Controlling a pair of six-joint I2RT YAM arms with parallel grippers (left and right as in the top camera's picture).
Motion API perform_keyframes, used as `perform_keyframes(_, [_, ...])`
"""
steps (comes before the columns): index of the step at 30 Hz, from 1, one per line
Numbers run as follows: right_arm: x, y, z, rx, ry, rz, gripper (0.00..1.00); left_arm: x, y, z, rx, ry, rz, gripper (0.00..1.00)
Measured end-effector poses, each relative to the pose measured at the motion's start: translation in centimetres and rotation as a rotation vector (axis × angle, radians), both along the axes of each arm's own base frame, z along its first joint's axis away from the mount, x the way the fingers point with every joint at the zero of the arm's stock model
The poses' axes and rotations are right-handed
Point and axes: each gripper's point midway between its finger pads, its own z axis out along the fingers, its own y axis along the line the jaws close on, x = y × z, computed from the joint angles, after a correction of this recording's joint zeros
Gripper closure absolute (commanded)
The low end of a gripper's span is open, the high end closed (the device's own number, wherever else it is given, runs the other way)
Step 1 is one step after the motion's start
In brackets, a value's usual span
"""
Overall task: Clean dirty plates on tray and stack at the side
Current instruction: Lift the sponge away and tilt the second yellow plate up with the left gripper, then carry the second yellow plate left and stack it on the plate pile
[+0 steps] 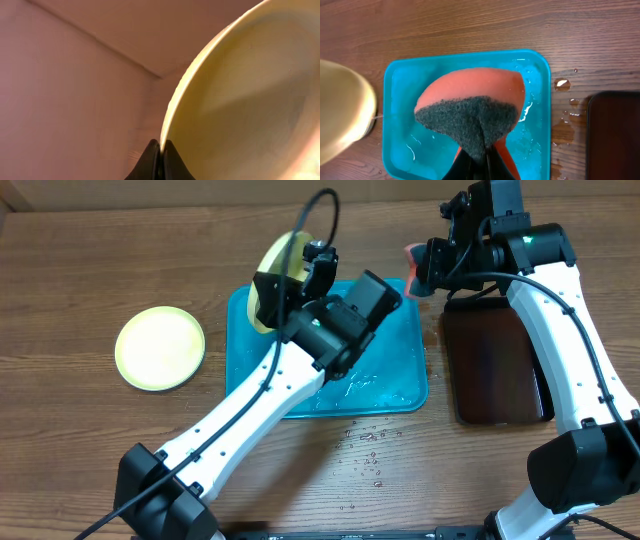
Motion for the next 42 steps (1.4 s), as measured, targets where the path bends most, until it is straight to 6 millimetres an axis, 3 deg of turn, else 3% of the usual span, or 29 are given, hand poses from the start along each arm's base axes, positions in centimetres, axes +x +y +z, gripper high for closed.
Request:
perform_keyframes(6, [0.0,0.0,0.0,-0.002,0.001,-0.001,0.96,-0.6,-0.4,1.6,0.053,-0.073,0.021,0.96])
perform_keyframes(10, [-0.1,-0.1,-0.1,-0.003,0.007,-0.002,0.96,-0.5,-0.4,1.4,0.044,-0.067,0.016,0.96])
perform_keyframes(15, [-0.2,-0.1,-0.2,-0.007,0.011,-0.004,0.96,0.2,-0.3,-2.2,-0.065,0.11,-0.045,0.96])
perform_keyframes(19, [-0.4,-0.2,-0.3,-0.013,0.02,-0.005,0.96,0.6,1.6,-6.0,-0.226,0.277,-0.037,0.96])
perform_keyframes(23, [-0.5,-0.4,-0.4,-0.021,0.026,-0.006,0.96,1.1,5.3,-9.3,-0.456,0.385,0.049,0.96])
perform_keyframes(27, [-0.5,-0.4,-0.4,-0.021,0.027,-0.007,0.96,1.5,10.7,-11.8,-0.728,0.434,0.173,0.96])
perform_keyframes(34, [-0.6,-0.4,-0.5,-0.022,0.028,-0.006,0.96,0.1,22.1,-13.3,-1.063,0.344,0.413,0.96])
perform_keyframes(38, [-0.6,-0.4,-0.5,-0.021,0.028,-0.007,0.96,-2.7,30.4,-13.5,-1.207,0.198,0.574,0.96])
perform_keyframes(42, [-0.6,-0.4,-0.5,-0.022,0.028,-0.007,0.96,-4.0,32.9,-14.2,-1.249,0.154,0.609,0.96])
